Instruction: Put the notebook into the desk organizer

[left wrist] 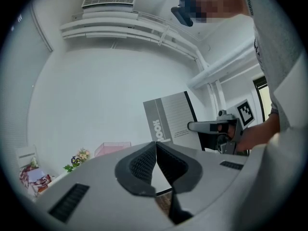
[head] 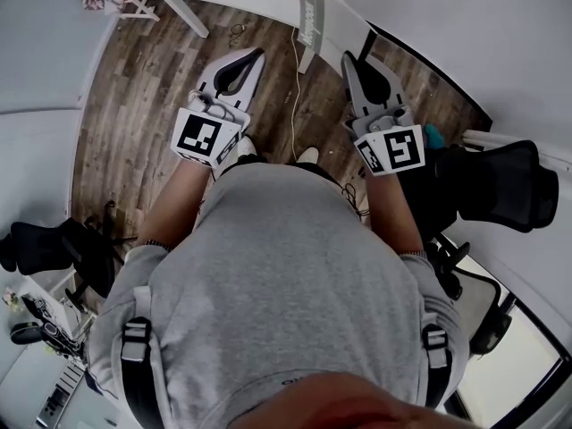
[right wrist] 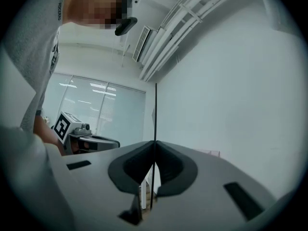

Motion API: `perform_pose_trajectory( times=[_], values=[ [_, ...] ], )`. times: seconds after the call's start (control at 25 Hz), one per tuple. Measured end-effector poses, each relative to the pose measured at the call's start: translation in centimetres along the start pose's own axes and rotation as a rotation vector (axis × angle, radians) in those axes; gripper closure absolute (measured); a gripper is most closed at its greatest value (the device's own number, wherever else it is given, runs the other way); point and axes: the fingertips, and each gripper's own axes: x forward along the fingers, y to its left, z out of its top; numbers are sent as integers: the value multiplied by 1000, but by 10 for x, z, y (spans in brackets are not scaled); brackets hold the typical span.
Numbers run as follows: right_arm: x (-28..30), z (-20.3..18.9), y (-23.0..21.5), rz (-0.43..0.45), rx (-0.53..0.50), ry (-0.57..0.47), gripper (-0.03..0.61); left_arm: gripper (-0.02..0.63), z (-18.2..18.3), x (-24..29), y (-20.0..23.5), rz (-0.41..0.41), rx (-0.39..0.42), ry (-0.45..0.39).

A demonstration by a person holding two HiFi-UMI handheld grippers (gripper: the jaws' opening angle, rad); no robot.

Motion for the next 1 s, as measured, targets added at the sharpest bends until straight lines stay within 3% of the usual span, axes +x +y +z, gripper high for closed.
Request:
perform_pose_trajectory(
  times=[0.68, 1.0],
  values=[
    [-19, -13, -39, 117, 41, 1, 563, 593, -6, 30, -30, 135, 7, 23],
    [33, -27, -49, 136, 64, 18, 563, 593, -21, 40, 17, 147, -11, 27]
  ],
)
